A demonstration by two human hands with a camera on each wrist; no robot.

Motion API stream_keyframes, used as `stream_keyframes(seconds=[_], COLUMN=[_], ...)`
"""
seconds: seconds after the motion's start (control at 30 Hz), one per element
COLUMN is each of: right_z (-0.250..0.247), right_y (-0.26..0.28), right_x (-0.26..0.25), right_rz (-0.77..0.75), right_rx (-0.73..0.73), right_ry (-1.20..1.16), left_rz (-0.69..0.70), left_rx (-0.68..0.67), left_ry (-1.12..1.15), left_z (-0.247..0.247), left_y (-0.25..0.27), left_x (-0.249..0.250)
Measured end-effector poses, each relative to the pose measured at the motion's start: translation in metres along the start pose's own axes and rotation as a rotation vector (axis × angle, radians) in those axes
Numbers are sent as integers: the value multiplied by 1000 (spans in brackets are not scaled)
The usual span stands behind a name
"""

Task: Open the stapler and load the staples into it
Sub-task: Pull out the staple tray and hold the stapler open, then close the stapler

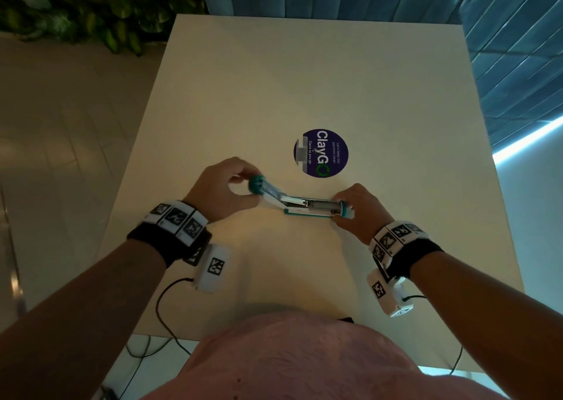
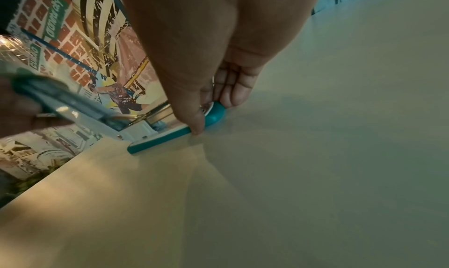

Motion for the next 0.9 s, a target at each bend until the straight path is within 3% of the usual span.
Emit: stream_keyframes(seconds=[0.17, 0.37, 0.73, 0.9], right_z=[3, 4, 2, 3], right_y=[1, 2, 1, 4], right_x=[0, -2, -1, 1], right_rz=[-15, -20, -14, -23], right_rx=[-30, -53, -34, -23], right_ry=[26, 31, 30, 35], left_rz=[164, 237, 245, 219], left_rx=[-135, -266, -271, -173], left_ry=[-46, -375, -486, -404], left_z=[57, 130, 148, 128], left_y=[-12, -22, -27, -25], left_x=[56, 69, 65, 49])
Point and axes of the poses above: each hand's wrist, its own y-axis away from the middle knuckle, its own z-axis out of the palm, x = y × z, the point moved 10 cm from there along -y, towards the middle knuckle, and after that the axes turned 11 degrees about -z, right-handed, at the moved point
